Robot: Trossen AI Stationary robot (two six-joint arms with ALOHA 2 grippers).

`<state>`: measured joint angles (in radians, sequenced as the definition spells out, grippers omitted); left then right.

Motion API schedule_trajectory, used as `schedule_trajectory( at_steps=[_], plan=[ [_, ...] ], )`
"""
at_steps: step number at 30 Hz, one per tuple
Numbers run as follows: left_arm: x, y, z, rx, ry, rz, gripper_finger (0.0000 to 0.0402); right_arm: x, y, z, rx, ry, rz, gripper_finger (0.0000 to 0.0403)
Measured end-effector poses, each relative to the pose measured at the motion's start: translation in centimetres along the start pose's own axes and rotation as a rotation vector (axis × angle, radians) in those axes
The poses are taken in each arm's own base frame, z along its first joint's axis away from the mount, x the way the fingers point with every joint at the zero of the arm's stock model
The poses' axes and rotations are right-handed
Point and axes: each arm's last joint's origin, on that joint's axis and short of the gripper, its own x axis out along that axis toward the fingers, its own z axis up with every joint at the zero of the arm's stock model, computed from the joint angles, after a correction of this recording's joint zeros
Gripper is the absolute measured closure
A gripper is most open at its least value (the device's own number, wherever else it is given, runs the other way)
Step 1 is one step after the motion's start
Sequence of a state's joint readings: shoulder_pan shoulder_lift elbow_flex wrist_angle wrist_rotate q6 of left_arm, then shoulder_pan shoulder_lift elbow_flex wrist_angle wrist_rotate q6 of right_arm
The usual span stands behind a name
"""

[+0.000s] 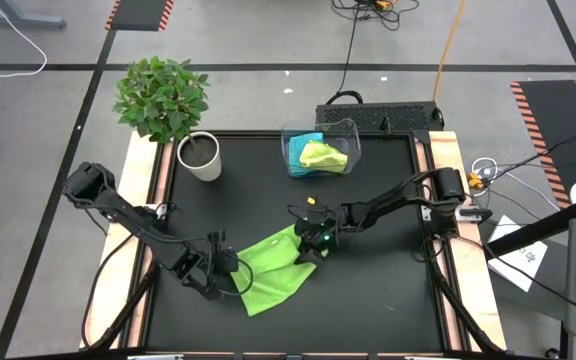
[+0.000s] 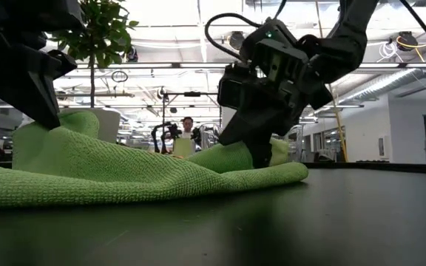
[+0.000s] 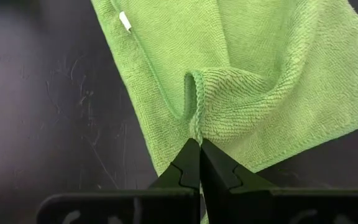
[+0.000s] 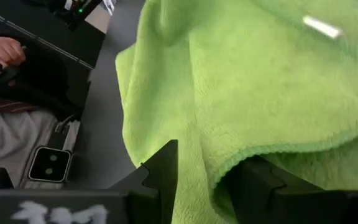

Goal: Fold microfiber towels
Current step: Fold the green microfiber cloth

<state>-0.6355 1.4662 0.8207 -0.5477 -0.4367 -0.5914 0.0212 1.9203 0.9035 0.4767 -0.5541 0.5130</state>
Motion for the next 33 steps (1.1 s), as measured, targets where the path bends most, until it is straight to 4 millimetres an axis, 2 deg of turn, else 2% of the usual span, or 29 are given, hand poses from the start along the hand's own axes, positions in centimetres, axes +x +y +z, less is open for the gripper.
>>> schedule_trajectory(
  at_steps=[3, 8, 14, 18, 24, 33],
  plan=[
    [0.0, -0.1, 0.0, 0.012, -0.001, -0.003, 0.0400, -0.2, 0.2, 0.2, -0.052, -0.007, 0.002, 0.0315],
    [-0.1, -0.1, -0.1, 0.014, 0.000, -0.002, 0.0400, -1.0, 0.4, 0.7, -0.133, -0.031, -0.035, 0.0394],
    [-0.1, -0.1, -0.1, 0.016, 0.004, 0.000, 0.0400, -3.3, 0.7, 1.6, -0.195, -0.050, -0.212, 0.0401],
    [0.0, 0.0, -0.1, 0.017, 0.007, 0.003, 0.0400, -4.5, -0.2, 1.7, -0.161, -0.025, -0.318, 0.0402],
    [0.0, 0.5, -0.4, -0.001, 0.041, 0.045, 0.0400, -5.0, -1.4, 0.7, -0.149, 0.011, -0.486, 0.0402],
    [0.9, 1.9, -0.8, -0.055, 0.095, 0.091, 0.0399, -5.5, -2.6, -0.8, -0.094, 0.024, -0.518, 0.0403]
  ],
)
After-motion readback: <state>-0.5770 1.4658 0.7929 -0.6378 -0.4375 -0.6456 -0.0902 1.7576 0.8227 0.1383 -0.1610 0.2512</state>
